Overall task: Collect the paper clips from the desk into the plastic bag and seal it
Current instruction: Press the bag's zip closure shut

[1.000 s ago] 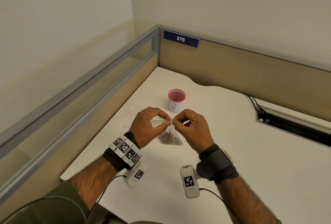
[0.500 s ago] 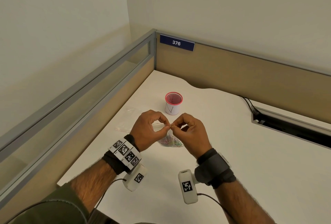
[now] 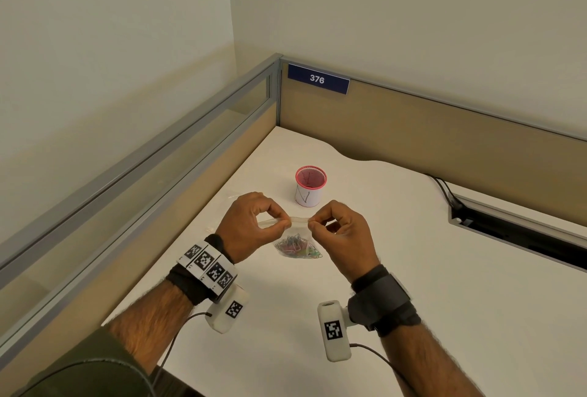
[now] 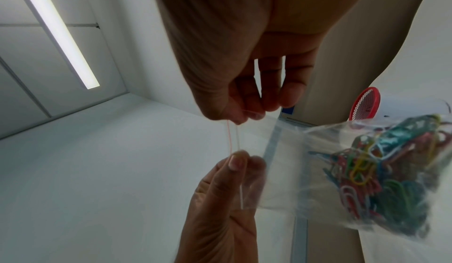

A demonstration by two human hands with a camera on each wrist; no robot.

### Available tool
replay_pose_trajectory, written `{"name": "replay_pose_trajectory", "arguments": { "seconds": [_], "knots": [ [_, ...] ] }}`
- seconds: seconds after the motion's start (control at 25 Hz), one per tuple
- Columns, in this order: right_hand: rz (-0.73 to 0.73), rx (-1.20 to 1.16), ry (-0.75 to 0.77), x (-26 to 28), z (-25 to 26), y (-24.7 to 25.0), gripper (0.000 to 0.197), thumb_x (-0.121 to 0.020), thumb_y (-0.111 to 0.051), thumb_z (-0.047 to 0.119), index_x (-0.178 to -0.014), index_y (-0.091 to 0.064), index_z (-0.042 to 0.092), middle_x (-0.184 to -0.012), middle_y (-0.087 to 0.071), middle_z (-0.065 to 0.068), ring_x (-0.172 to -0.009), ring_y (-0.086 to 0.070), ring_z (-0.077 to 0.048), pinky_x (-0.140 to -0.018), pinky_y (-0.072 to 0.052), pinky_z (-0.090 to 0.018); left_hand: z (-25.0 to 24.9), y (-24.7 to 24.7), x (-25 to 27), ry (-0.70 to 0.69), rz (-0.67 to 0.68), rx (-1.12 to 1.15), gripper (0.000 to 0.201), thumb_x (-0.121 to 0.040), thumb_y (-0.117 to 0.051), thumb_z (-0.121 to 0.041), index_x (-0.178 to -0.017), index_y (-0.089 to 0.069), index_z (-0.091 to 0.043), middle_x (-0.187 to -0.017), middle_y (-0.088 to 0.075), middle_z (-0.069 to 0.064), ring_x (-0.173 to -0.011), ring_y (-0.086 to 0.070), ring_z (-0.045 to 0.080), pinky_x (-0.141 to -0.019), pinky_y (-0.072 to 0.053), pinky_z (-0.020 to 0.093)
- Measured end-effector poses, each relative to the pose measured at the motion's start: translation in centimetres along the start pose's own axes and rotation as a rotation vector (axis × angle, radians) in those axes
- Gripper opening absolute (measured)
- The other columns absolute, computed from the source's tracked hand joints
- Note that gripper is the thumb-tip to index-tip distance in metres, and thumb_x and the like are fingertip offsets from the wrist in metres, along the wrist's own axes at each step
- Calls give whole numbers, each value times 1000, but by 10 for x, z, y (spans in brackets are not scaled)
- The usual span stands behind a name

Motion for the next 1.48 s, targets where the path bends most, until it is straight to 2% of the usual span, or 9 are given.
{"name": "replay_pose_trajectory", "arguments": {
  "seconds": [0.12, 0.24, 0.44, 0.56, 0.72, 0.92, 1.16, 1.32, 1.48],
  "knots": [
    [-17, -17, 1, -1, -1, 6, 9, -81, -70, 9, -75, -64, 6, -77, -65, -6, -68, -56, -5, -57, -48, -15, 6, 5, 0, -15, -13, 27, 7, -74, -66, -48, -76, -64, -41, -78, -69, -14, -83, -63, 8, -105, -44, 34],
    [-29, -31, -12, -1, -6, 10, 9, -81, -70, 7, -74, -63, 6, -76, -65, -6, -67, -55, -6, -57, -48, -17, 17, 8, -1, -5, -9, 37, 11, -74, -67, -48, -77, -68, -38, -81, -72, -13, -85, -66, 9, -110, -41, 34],
    [-50, -82, -35, -1, -13, 13, 14, -79, -69, 1, -70, -62, 8, -74, -64, -8, -64, -54, -8, -56, -45, -16, 31, 10, 2, 54, 46, 35, 20, -72, -64, -57, -79, -69, -39, -84, -72, -13, -92, -62, -4, -84, -40, 4],
    [-60, -88, -31, -3, -15, 15, 14, -78, -68, 0, -70, -62, 8, -73, -64, -8, -66, -54, -11, -56, -47, -21, 29, 10, 3, 37, 81, 66, 15, -79, -67, -50, -80, -70, -36, -91, -71, -21, -88, -65, 1, -79, -42, 5],
    [-99, -107, -39, -11, -19, 14, 12, -77, -68, 3, -69, -61, 8, -71, -63, -6, -65, -56, -15, -58, -51, -36, 42, 9, 0, 81, 105, 104, 13, -92, -70, -22, -81, -66, -15, -77, -76, -6, -79, -70, 5, -76, -46, 9],
    [-163, -316, -101, -23, -32, 51, 12, -80, -62, -2, -75, -65, 7, -85, -67, -14, -78, -63, -27, -65, -57, -43, 102, 55, 13, 297, -150, 246, 14, -94, -66, -16, -84, -65, -7, -78, -77, 0, -73, -72, 11, -76, -54, 17],
    [-106, -249, -118, -35, -28, 27, 10, -82, -65, -1, -80, -68, 8, -88, -73, -14, -86, -69, -34, -82, -57, -57, 105, -35, 21, 539, 116, 608, 56, -89, -61, -54, -84, -71, 2, -82, -77, 16, -68, -70, 27, -62, -59, 36],
    [13, -247, -60, -32, -14, -6, 14, -85, -62, -4, -85, -70, 8, -93, -74, -10, -90, -69, -29, -83, -58, -49, 97, -94, 43, 845, 434, 819, 86, -96, -25, -69, -112, -66, 5, -105, -73, 29, -78, -74, 33, -59, -60, 34],
    [232, -170, 2, -14, -7, -37, 10, -84, -66, 0, -86, -71, 9, -100, -74, 0, -103, -67, -18, -90, -55, -33, 103, -93, 32, 929, 292, 1161, 81, -93, -35, -71, -125, -63, -3, -116, -71, 26, -93, -74, 34, -68, -62, 35]
  ]
}}
Point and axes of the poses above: each hand's wrist, its own x-axis away from the middle knuckle, its own y-axis out of the back of the hand, z = x × y, the point moved 10 cm from there along -x, towards the middle knuckle
